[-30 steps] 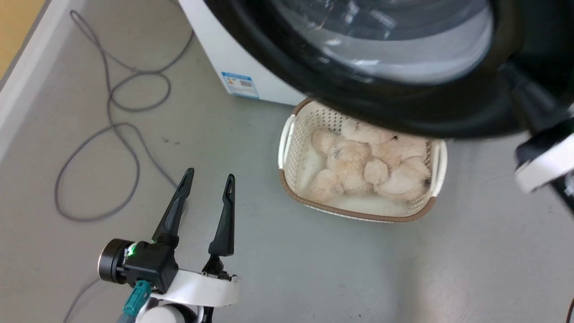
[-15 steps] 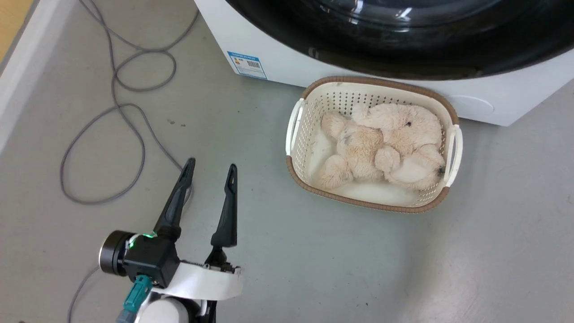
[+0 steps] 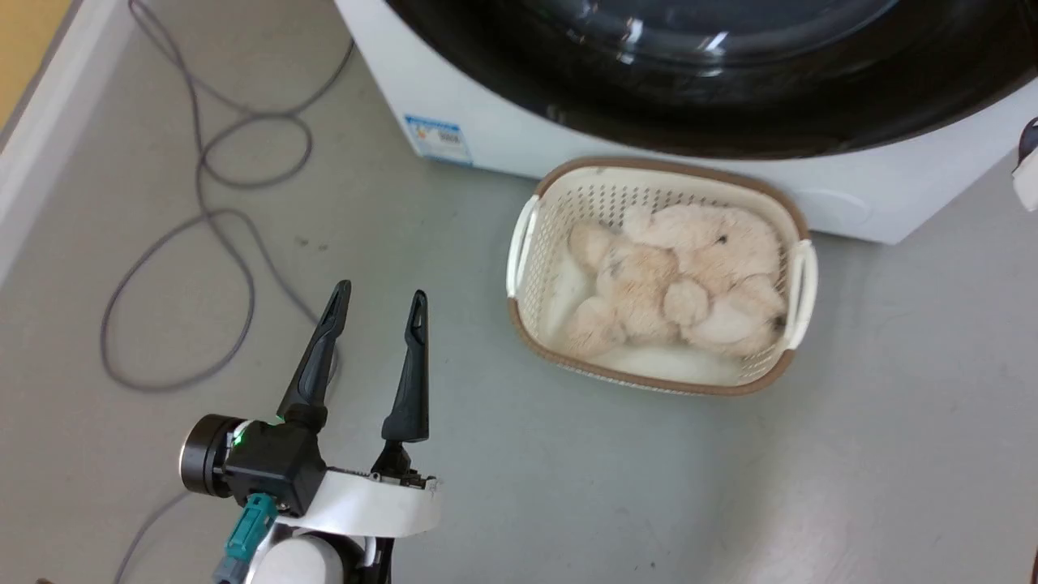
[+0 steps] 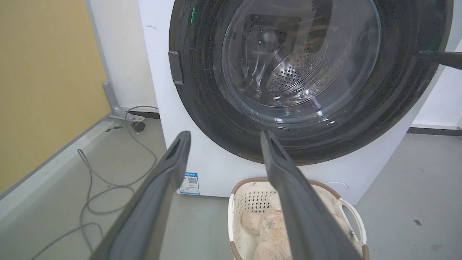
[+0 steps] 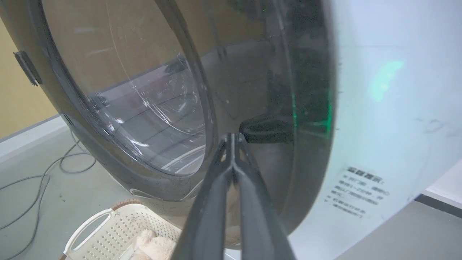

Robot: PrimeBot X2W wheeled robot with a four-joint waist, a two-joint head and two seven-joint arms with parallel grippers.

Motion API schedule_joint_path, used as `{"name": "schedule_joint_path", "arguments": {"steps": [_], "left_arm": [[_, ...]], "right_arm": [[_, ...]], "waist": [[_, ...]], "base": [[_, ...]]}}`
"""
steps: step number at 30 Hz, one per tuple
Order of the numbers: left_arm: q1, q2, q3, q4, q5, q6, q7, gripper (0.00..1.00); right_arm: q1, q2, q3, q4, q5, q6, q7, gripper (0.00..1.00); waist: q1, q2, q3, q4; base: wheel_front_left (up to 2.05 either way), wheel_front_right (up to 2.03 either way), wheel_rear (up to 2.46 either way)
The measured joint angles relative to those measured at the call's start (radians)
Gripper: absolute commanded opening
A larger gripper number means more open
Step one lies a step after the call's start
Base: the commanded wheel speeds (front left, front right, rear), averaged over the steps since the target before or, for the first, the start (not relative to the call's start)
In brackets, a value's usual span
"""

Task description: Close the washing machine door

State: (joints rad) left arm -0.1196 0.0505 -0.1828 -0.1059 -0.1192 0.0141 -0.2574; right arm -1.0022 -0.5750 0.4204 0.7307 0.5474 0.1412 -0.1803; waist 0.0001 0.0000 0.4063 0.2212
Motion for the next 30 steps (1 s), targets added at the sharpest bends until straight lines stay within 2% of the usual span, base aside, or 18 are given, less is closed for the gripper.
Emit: {"name": "schedule_joint_path", "arguments": {"steps": [6, 10, 14, 21, 30], "left_arm": [[0.007, -0.001, 0.011, 0.039, -0.016, -0.008, 0.000, 1.00], [0.028, -0.001, 0.028, 0.069, -0.042, -0.007, 0.000, 1.00], [0.046, -0.001, 0.039, 0.104, -0.041, -0.010, 0.000, 1.00], [0.086, -0.001, 0.072, 0.142, -0.033, -0.017, 0.000, 1.00], [0.126, -0.001, 0.093, 0.158, -0.033, -0.026, 0.000, 1.00]], "right_arm": [[0.074, 0.016, 0.033, -0.009, 0.040, -0.010, -0.051, 0.00], [0.181, 0.025, 0.054, -0.070, 0.058, -0.010, -0.067, 0.00], [0.292, 0.025, 0.028, -0.148, 0.072, -0.010, -0.073, 0.00], [0.528, 0.083, -0.139, -0.318, 0.030, -0.010, -0.077, 0.00], [0.820, 0.240, -0.336, -0.502, -0.108, -0.010, -0.074, 0.00]], "waist": [[0.0000, 0.0000, -0.071, -0.031], [0.0000, 0.0000, -0.130, -0.056], [-0.0001, 0.0000, -0.189, -0.085], [-0.0001, 0.0000, -0.273, -0.146], [-0.0002, 0.0000, -0.348, -0.215]], "base": [[0.00, 0.00, 0.00], [0.00, 0.00, 0.00], [0.00, 0.00, 0.00], [0.00, 0.00, 0.00], [0.00, 0.00, 0.00]]}}
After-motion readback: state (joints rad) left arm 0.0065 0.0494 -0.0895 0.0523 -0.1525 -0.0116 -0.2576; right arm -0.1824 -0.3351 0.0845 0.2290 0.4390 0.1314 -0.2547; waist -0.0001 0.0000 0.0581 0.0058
